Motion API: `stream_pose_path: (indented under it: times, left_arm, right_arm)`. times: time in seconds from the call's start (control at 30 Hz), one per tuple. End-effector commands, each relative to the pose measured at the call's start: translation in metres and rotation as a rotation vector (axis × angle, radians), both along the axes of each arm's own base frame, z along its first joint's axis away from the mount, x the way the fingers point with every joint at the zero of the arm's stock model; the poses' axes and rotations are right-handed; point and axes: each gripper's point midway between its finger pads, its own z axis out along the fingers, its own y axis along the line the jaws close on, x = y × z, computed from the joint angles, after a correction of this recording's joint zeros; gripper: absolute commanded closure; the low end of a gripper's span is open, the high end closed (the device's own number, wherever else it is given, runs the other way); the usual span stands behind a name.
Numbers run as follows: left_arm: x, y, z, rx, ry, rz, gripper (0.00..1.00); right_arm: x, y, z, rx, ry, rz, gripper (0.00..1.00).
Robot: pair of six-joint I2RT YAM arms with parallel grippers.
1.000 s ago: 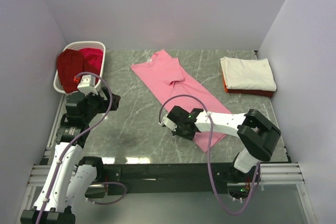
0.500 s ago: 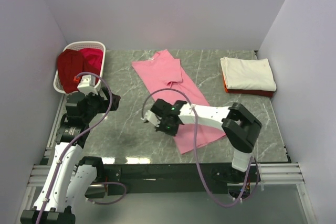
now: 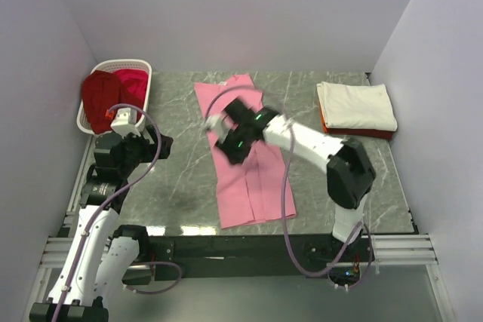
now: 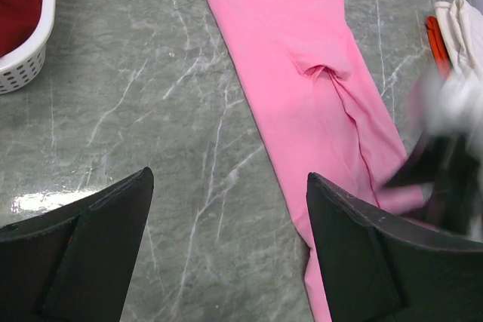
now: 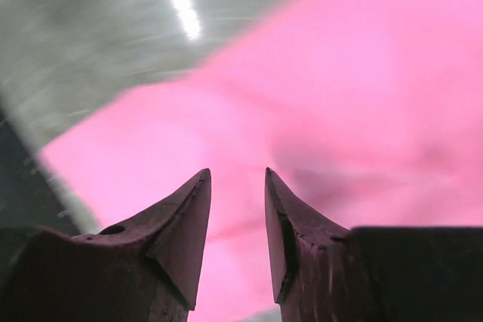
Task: Fold and stack the t-shirts
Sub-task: Fold the tshirt
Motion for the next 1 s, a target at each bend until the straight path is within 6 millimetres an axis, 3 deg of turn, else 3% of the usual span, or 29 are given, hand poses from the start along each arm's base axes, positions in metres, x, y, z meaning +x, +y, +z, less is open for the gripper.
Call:
stream_pose_path:
  times: [0.0,0.03,0.07,0.17,0.2,0.23,0.27,0.3,0.37,0.4,0.43,0.47,0.57,0.6,0.63,0.67,0.77,0.8,0.83,0.9,0.93,0.97]
  left_arm:
    - [0.005,-0.001,0.008,0.005,-0.043,-0.015,0.12]
    - [0.005,-0.003,0.008,0.001,-0.045,-0.022,0.12]
    - [0.005,-0.006,0.005,-0.006,-0.037,-0.040,0.12]
    - [0.005,-0.021,-0.004,-0.051,0.003,-0.111,0.11]
    - [0.008,-0.026,-0.015,-0.074,0.044,-0.128,0.11]
    - [0.011,-0.029,-0.020,-0.101,0.071,-0.134,0.11]
    - [0.018,-0.033,-0.019,-0.176,0.092,-0.113,0.12]
    - [0.026,-0.039,-0.036,-0.222,0.175,-0.109,0.14]
    - [0.046,-0.048,-0.031,-0.315,0.241,-0.095,0.18]
    - [0.060,-0.051,-0.058,-0.335,0.353,-0.072,0.21]
    - [0.079,-0.051,-0.050,-0.343,0.352,-0.055,0.22]
    - [0.095,-0.052,-0.077,-0.356,0.434,-0.021,0.23]
    - [0.134,-0.060,-0.088,-0.386,0.466,-0.023,0.27]
    - [0.144,-0.063,-0.118,-0.390,0.542,-0.012,0.30]
    - [0.162,-0.068,-0.112,-0.397,0.527,-0.024,0.32]
    - [0.169,-0.073,-0.142,-0.375,0.595,-0.007,0.33]
    - [0.198,-0.084,-0.151,-0.298,0.610,0.017,0.37]
    - [0.201,-0.085,-0.172,-0.279,0.658,0.030,0.39]
    - [0.213,-0.090,-0.167,-0.276,0.646,0.026,0.41]
    - [0.219,-0.094,-0.188,-0.239,0.688,0.042,0.47]
    - [0.231,-0.096,-0.183,-0.228,0.669,0.049,0.48]
    - [0.228,-0.094,-0.200,-0.193,0.712,0.071,0.50]
  right_arm:
    - [0.094,-0.045,0.062,0.194,-0.078,-0.267,0.58]
    - [0.111,-0.055,0.064,0.236,-0.055,-0.317,0.57]
    - [0.141,-0.078,0.068,0.289,-0.036,-0.436,0.57]
    - [0.194,-0.109,0.066,0.421,0.092,-0.615,0.56]
    - [0.214,-0.111,0.058,0.445,0.130,-0.650,0.55]
    - [0.222,-0.113,0.056,0.469,0.168,-0.665,0.55]
    - [0.236,-0.120,0.068,0.514,0.187,-0.683,0.54]
    - [0.244,-0.122,0.049,0.506,0.238,-0.711,0.53]
    - [0.256,-0.126,0.046,0.523,0.249,-0.732,0.53]
    - [0.261,-0.130,0.040,0.527,0.255,-0.748,0.53]
    - [0.264,-0.131,0.041,0.539,0.259,-0.761,0.53]
    - [0.268,-0.133,0.038,0.549,0.250,-0.767,0.53]
    - [0.272,-0.134,0.037,0.575,0.260,-0.776,0.53]
    - [0.271,-0.132,0.036,0.585,0.272,-0.770,0.53]
    - [0.269,-0.132,0.036,0.590,0.280,-0.767,0.53]
    - [0.268,-0.133,0.032,0.593,0.289,-0.768,0.52]
    - [0.263,-0.138,0.032,0.602,0.301,-0.765,0.52]
    - [0.263,-0.140,0.033,0.605,0.300,-0.765,0.52]
    - [0.261,-0.141,0.033,0.608,0.303,-0.762,0.52]
    - [0.258,-0.144,0.033,0.614,0.313,-0.763,0.52]
    - [0.258,-0.145,0.032,0.618,0.318,-0.769,0.52]
    - [0.256,-0.146,0.032,0.620,0.325,-0.769,0.52]
